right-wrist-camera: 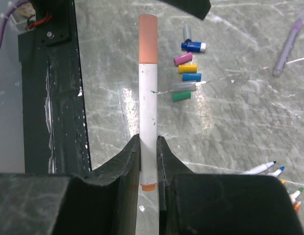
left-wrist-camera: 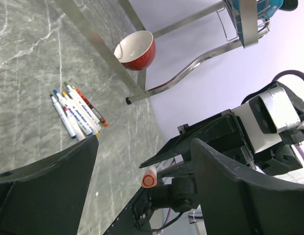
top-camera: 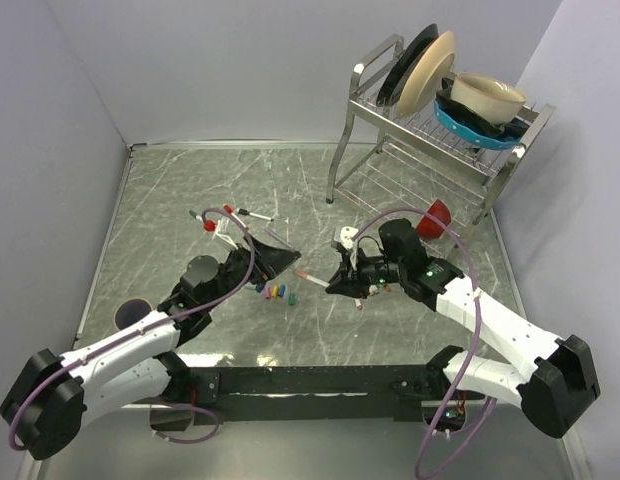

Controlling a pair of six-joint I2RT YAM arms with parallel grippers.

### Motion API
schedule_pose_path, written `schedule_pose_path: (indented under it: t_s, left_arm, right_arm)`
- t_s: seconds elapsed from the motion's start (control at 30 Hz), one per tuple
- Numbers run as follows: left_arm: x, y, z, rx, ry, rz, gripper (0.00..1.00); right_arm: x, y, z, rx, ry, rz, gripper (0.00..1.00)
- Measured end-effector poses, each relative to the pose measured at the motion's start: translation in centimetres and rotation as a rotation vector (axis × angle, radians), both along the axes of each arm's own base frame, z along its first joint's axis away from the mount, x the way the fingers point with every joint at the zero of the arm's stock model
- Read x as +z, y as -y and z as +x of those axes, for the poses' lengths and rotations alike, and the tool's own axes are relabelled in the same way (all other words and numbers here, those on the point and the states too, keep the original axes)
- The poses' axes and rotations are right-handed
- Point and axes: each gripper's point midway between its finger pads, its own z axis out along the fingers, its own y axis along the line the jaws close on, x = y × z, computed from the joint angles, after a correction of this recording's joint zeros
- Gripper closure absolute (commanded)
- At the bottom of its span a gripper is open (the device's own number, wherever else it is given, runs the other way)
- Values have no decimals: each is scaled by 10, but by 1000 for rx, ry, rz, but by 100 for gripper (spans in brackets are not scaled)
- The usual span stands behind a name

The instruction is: Open the pen caps

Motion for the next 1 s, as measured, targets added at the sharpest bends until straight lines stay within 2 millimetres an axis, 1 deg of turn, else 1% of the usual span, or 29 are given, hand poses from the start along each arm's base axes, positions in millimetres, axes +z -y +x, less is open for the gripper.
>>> schedule_pose_path:
  t_s: [0.17,0.33,0.37,0.43,0.47,0.53,0.57,0.63,0.83,0.93,1.0]
  left_arm:
    - [-4,6,4,-1,-24,-21,29]
    - [-5,13,2,-15,-27,-30,43]
    - [-6,15,2,-16,-28,-30,51]
    - [-7,17,1,-21,-29,-29,57]
    - [-9,19,1,-22,-32,-27,65]
    - [-12,21,0,-26,-39,-21,74]
    - [-13,22,0,-28,-40,-15,85]
    - [-14,23,-1,-32,-42,-16,99]
    - [-11,20,1,-11,-29,-3,99]
    - [-6,10,-1,37,-27,28,99]
    - [0,-2,-2,84,-35,37,99]
  right_arm:
    - [7,-3,7,-34,1,26,100]
    - [9,-5,14,-69,-4,38,100]
    - [8,-5,15,-75,-7,36,100]
    - [6,-6,17,-86,-16,33,100]
    - [5,-6,18,-92,-20,32,100]
    - [4,-6,19,-105,-26,29,100]
    - [4,-6,20,-108,-28,28,100]
    - [2,-6,21,-117,-37,24,100]
    - [0,-8,21,-111,-44,26,100]
    - [1,-14,21,-76,-42,47,100]
    - [8,-22,22,-45,-22,69,100]
